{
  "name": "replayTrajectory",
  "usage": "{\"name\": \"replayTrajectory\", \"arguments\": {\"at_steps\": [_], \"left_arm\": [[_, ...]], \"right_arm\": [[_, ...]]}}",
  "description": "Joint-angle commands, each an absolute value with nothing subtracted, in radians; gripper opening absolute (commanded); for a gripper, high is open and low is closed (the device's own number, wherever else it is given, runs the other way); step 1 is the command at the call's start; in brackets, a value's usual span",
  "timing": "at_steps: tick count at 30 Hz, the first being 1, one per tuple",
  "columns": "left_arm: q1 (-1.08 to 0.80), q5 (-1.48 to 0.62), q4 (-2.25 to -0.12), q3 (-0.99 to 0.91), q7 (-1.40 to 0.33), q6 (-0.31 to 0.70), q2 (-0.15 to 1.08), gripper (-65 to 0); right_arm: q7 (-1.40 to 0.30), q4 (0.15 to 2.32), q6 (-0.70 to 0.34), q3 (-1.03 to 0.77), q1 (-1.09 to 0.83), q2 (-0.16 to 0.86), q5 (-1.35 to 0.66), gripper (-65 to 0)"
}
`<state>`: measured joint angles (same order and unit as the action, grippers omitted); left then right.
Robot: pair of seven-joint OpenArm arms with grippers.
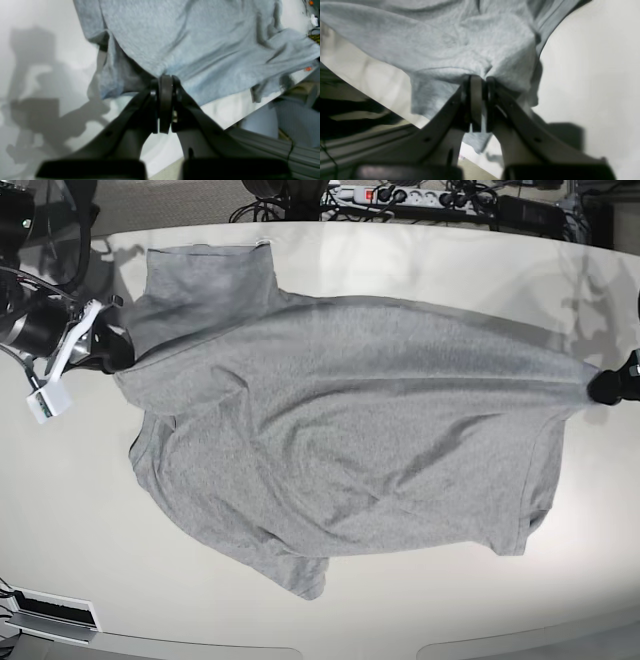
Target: Layout the t-shirt on the table in an organized manner, then fold the t-shirt properly
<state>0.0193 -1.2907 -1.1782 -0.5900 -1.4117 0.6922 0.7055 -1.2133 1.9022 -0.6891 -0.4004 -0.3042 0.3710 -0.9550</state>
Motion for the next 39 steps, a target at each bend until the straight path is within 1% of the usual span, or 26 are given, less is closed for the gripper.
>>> {"name": "replayTrajectory", "arguments": {"at_steps": [1,4,9,15,19,21,24,28,32,36,39], "left_arm": [[0.033,-1.362,-1.194,-0.599,-1.396,0.698,0.748,-65.0],[0.034,-1.484,-1.195,-0.599,-1.396,0.683,0.774,-65.0],[0.033,-1.484,-1.194,-0.599,-1.396,0.678,0.79,-65.0],[0.014,-1.484,-1.194,-0.599,-1.396,0.67,0.826,-65.0],[0.025,-1.484,-1.194,-0.599,-1.396,0.681,0.847,-65.0],[0.06,-1.484,-1.194,-0.599,-1.396,0.694,0.846,-65.0],[0.148,-1.483,-1.194,-0.598,-1.396,0.698,0.839,-65.0],[0.265,-1.403,-1.193,-0.578,-1.378,0.698,0.839,-65.0],[0.463,-1.32,-1.193,-0.468,-1.331,0.698,0.84,-65.0],[0.772,-1.265,-1.193,-0.239,-1.332,0.698,0.866,-65.0],[1.002,-1.257,-1.193,-0.08,-1.34,0.698,0.896,-65.0]], "right_arm": [[-1.196,1.937,-0.698,-0.408,-0.297,0.394,-0.964,-65.0],[-1.216,1.982,-0.698,-0.408,-0.297,0.414,-0.965,-65.0],[-1.256,2.021,-0.698,-0.414,-0.297,0.424,-0.964,-65.0],[-1.254,2.024,-0.698,-0.463,-0.288,0.488,-0.964,-65.0],[-1.206,2.024,-0.698,-0.502,-0.285,0.502,-0.964,-65.0],[-1.172,2.024,-0.698,-0.499,-0.266,0.501,-0.964,-65.0],[-1.145,2.023,-0.698,-0.484,-0.209,0.501,-0.964,-65.0],[-1.14,2.022,-0.698,-0.45,-0.105,0.501,-0.96,-65.0],[-1.091,2.022,-0.698,-0.424,0.029,0.52,-0.913,-65.0],[-1.074,2.022,-0.697,-0.4,0.2,0.612,-0.868,-65.0],[-1.076,2.022,-0.665,-0.399,0.283,0.707,-0.859,-65.0]]}}
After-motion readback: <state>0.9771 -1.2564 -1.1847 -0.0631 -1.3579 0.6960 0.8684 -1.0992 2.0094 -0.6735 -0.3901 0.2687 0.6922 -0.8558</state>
